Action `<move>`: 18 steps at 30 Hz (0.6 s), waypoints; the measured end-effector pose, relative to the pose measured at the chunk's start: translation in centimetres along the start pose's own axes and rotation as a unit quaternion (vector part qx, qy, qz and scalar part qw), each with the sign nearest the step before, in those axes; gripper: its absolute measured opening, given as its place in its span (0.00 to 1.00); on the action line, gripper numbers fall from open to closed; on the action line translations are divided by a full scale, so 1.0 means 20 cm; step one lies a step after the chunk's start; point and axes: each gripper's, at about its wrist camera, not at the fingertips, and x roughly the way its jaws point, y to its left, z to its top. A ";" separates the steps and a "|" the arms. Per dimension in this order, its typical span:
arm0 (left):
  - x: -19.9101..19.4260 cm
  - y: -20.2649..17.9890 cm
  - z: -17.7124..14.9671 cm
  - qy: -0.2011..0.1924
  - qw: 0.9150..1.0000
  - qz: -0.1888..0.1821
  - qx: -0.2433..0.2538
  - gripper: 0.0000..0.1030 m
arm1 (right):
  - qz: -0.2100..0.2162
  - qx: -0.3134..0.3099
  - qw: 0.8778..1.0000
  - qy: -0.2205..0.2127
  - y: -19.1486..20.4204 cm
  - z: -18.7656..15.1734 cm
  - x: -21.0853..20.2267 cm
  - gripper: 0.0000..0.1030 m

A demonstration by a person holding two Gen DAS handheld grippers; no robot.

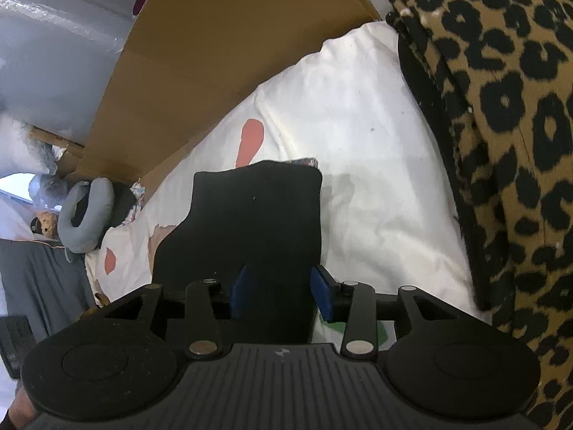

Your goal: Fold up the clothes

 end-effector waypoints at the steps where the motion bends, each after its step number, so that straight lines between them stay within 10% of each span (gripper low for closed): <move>1: 0.00 0.02 0.02 -0.004 1.000 0.002 0.003 0.79 | 0.007 0.007 1.000 -0.002 -0.01 -0.01 0.00 0.46; 6: 0.06 0.07 0.13 -0.004 0.999 -0.013 0.045 0.82 | 0.027 0.032 0.999 -0.015 -0.03 -0.07 -0.03 0.65; 18: 0.43 0.03 0.14 0.044 0.993 -0.098 0.051 0.86 | 0.015 0.042 0.999 0.005 -0.04 -0.27 0.10 0.65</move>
